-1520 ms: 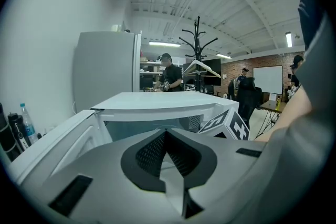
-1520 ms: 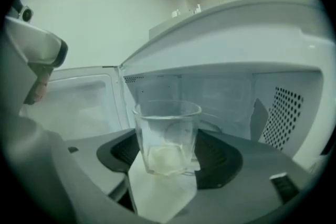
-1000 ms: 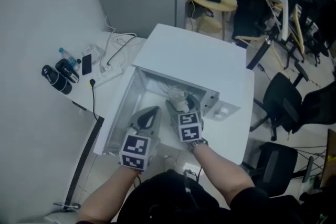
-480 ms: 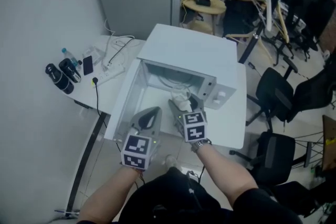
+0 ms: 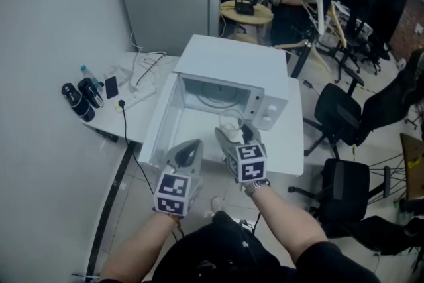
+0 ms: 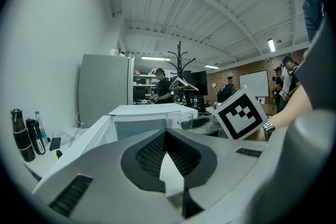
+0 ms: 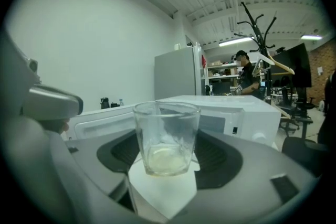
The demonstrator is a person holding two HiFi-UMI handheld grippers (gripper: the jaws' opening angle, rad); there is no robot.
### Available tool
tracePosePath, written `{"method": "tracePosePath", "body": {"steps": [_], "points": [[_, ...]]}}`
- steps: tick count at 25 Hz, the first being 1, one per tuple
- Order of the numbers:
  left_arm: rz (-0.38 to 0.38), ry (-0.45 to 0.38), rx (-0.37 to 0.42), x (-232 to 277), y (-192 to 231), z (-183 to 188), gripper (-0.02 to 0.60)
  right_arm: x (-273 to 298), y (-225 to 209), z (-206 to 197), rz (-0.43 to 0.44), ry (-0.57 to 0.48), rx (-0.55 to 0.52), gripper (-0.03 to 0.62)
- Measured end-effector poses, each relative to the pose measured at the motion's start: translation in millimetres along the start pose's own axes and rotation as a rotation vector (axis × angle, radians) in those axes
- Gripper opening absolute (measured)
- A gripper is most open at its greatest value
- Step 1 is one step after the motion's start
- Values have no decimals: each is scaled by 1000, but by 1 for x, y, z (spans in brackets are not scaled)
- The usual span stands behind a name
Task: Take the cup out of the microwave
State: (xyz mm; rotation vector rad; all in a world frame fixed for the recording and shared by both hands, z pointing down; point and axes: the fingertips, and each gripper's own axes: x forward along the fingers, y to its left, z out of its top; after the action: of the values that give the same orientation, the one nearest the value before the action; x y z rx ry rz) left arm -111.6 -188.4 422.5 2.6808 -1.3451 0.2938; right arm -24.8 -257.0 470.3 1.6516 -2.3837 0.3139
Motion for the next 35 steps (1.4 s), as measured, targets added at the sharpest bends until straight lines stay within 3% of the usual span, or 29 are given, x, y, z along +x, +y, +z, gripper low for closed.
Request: {"method": "tracePosePath", "body": {"steps": [13,35], "points": [[-5,-9,-19,-9,-30,4,-5,-61,0,23,40,-45,30,345],[176,-6,-61,-21,-108,5,-5,-146,-26,23,234,-72,18,345]]}}
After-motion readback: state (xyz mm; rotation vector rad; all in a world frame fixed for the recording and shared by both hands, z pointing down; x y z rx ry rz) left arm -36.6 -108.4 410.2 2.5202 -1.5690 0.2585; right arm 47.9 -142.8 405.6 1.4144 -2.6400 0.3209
